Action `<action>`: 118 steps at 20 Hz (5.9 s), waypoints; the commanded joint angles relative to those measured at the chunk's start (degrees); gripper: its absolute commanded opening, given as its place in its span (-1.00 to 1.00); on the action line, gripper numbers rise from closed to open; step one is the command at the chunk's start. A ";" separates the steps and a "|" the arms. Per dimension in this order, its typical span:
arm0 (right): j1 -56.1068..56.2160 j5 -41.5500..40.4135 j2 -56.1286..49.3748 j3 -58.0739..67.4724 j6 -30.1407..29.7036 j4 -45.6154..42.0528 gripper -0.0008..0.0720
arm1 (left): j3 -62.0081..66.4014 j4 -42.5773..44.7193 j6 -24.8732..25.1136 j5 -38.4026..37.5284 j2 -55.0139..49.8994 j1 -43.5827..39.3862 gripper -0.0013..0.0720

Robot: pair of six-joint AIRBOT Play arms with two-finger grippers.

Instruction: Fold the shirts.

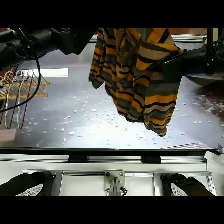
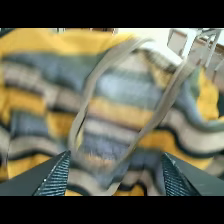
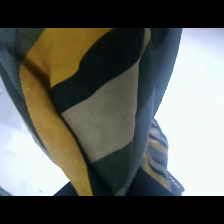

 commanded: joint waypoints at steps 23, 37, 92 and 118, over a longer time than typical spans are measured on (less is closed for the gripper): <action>12.04 1.05 0.20 0.39 -4.85 0.37 -0.85 | 0.04 0.26 14.45 19.96 -5.95 -8.52 -0.84; 12.04 -14.01 0.74 0.44 -10.60 6.84 0.16 | 0.04 0.26 7.43 19.52 -4.90 -2.80 -0.84; -14.49 -19.91 4.24 4.87 23.85 -41.05 -0.87 | 0.04 0.26 7.45 10.08 8.57 0.35 0.89; -64.13 -43.71 -7.08 4.87 34.21 -44.65 -0.87 | 0.02 4.72 4.81 9.84 8.39 0.37 0.79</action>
